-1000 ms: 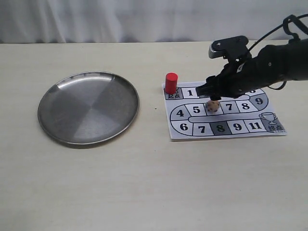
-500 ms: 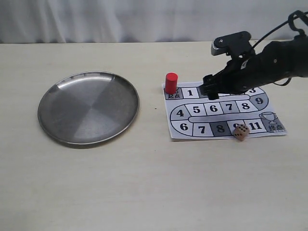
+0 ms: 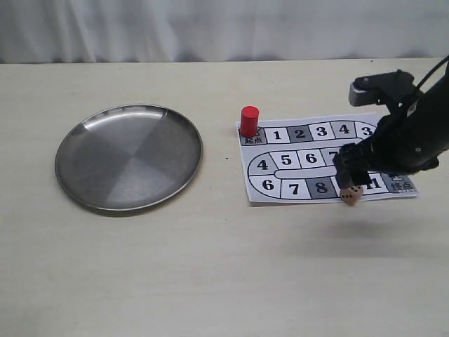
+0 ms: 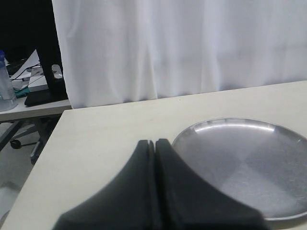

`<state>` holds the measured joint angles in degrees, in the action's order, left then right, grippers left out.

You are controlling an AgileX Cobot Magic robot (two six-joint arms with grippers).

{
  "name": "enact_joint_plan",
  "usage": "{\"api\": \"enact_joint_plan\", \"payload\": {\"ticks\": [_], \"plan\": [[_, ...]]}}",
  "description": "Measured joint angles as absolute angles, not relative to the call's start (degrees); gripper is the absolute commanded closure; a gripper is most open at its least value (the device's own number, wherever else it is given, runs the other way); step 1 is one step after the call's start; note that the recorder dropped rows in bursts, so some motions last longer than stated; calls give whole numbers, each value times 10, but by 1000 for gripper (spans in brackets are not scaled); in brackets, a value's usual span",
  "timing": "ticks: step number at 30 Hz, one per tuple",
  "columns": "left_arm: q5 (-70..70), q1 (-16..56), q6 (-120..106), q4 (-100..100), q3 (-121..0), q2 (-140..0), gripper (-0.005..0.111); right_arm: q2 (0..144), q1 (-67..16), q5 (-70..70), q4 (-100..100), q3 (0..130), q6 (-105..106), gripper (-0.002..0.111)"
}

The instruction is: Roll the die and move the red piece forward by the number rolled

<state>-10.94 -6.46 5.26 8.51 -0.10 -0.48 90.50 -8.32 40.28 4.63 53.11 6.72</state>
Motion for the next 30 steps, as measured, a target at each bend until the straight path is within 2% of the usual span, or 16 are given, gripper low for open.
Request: {"api": "enact_joint_plan", "payload": {"ticks": [5,7,13,30], "plan": [[-109,-65,53,85,-1,-5,107,905,-83,325,46,468,67,93],[-109,-65,53,85,-1,-5,107,905,-83,284,46,441,67,104],[-109,-65,53,85,-1,-5,107,931,-82,227,35,385,66,104],[-109,-65,53,85,-1,-5,107,978,-82,194,28,382,64,104]]}}
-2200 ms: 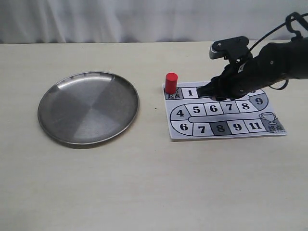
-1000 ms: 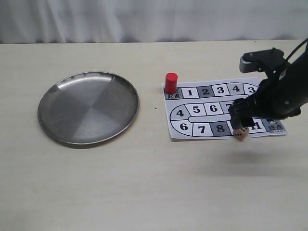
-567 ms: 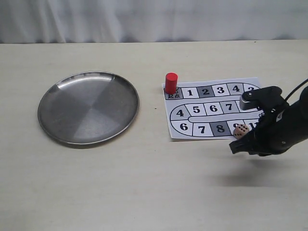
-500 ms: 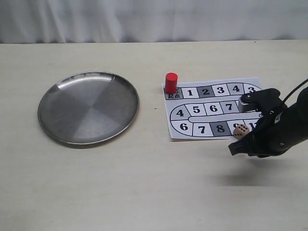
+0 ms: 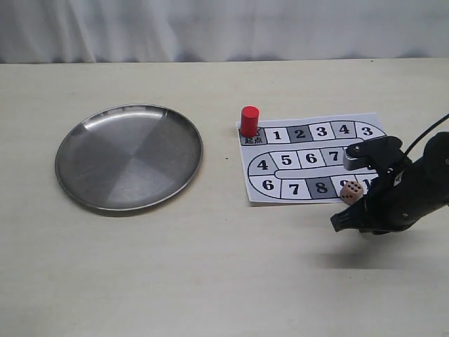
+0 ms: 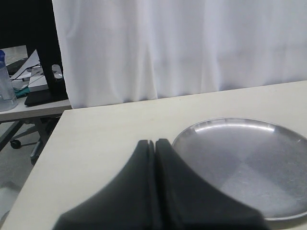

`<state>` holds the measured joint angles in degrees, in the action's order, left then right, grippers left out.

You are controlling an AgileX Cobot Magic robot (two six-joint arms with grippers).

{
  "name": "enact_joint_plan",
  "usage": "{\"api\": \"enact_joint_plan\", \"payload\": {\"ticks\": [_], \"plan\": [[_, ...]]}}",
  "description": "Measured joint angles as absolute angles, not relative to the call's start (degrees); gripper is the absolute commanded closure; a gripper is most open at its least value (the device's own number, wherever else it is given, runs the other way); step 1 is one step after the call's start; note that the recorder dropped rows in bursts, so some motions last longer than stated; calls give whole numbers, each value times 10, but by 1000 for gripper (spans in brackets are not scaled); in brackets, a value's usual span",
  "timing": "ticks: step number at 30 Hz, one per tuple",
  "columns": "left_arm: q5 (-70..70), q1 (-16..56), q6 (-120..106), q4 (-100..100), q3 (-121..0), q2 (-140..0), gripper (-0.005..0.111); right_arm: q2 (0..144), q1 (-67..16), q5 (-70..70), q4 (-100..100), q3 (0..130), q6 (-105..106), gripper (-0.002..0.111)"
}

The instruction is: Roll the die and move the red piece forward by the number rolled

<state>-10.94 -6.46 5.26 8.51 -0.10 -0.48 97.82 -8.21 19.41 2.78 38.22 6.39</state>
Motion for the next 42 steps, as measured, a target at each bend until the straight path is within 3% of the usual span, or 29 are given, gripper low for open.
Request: {"api": "enact_joint_plan", "payload": {"ticks": [6,17,19,24,27,42], "plan": [[-109,-65,53,85,-1,-5,107,977,-82,213,34,394,64,104],[-109,-65,53,85,-1,-5,107,925,-135,272,147,583,118,102],[-109,-65,53,85,-1,-5,107,942,-158,247,151,616,123,92],[-109,-65,53,85,-1,-5,107,1013,-192,220,155,695,127,52],[-109,-65,53,85,-1,-5,107,1064,-194,219,155,743,128,42],[-109,-65,53,85,-1,-5,107,1245,-194,259,132,911,128,40]]}}
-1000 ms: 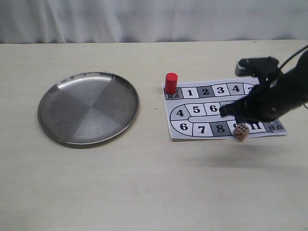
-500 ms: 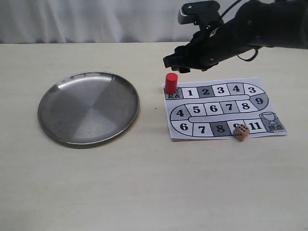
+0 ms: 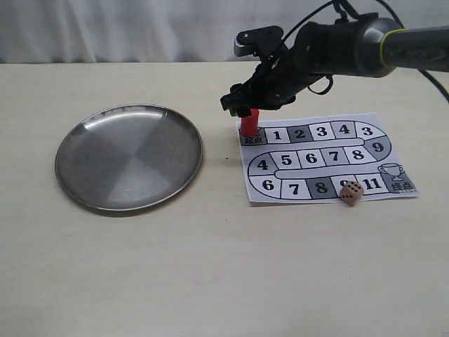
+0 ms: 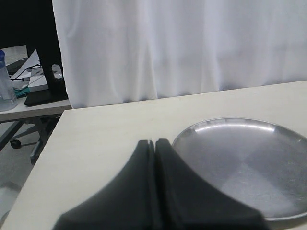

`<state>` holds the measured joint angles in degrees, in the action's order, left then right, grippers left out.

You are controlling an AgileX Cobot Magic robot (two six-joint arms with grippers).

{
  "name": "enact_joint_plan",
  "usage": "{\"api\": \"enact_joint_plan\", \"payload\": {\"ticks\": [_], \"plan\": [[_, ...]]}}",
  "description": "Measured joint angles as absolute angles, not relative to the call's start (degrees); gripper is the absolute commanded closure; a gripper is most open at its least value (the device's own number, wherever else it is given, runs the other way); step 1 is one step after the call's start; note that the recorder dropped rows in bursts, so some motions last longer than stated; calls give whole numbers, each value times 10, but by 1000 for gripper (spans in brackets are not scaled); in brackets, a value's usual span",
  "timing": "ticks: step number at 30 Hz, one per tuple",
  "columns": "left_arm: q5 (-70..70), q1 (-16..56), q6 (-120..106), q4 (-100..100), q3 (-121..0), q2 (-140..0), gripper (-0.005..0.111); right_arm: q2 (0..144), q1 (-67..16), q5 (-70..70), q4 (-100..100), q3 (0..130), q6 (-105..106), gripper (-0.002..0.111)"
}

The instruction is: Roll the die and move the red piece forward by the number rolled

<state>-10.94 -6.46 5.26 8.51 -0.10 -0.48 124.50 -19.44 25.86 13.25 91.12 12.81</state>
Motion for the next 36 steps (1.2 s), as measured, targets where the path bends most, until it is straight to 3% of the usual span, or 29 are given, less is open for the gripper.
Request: {"api": "enact_joint_plan", "payload": {"ticks": [11,20,36], "plan": [[-109,-65,53,85,-1,-5,107,1294,-194,245,100,922,128,44],[-109,-65,53,85,-1,-5,107,1316,-194,216,98,923,128,104],[-109,-65,53,85,-1,-5,107,1187,-141,274,98,891,127,104]]}}
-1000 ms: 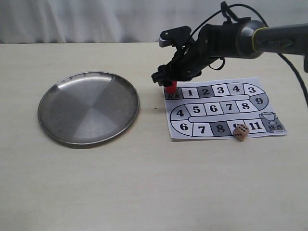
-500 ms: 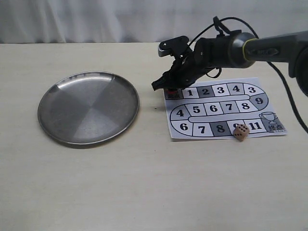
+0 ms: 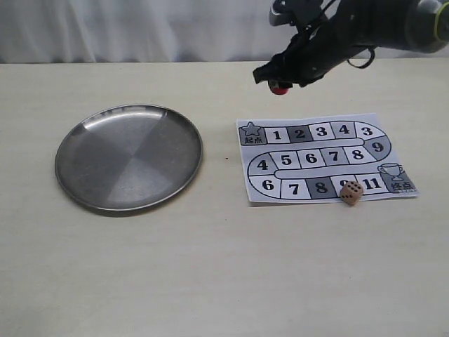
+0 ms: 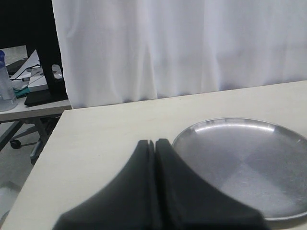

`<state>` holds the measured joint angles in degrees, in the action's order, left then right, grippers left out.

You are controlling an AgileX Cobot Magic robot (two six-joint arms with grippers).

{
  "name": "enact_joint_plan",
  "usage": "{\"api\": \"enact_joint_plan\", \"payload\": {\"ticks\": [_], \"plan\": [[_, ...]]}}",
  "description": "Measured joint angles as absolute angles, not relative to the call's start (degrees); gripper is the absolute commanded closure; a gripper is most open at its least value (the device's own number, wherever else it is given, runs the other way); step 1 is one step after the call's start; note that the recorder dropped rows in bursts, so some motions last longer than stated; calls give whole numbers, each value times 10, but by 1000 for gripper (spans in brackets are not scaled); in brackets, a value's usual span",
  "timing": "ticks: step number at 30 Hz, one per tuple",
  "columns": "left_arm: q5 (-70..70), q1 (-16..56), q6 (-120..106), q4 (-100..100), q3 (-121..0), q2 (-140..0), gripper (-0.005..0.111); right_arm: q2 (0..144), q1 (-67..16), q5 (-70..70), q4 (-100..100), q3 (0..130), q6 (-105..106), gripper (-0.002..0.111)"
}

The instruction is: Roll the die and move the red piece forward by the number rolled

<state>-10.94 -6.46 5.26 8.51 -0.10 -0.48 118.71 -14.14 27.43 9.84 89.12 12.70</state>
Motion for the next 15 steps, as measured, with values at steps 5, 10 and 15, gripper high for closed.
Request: {"api": "enact_joint_plan", "payload": {"ticks": [5,10,15], "plan": [[-109,-65,53,85,-1,-5,107,1231,-143,251,98,865,128,104],[-109,-65,53,85,-1,-5,107,1283,-143,221,100,861,130,104],[-109,-65,53,85,-1,-5,107,1284,-143,217,100,864,130,104]]}}
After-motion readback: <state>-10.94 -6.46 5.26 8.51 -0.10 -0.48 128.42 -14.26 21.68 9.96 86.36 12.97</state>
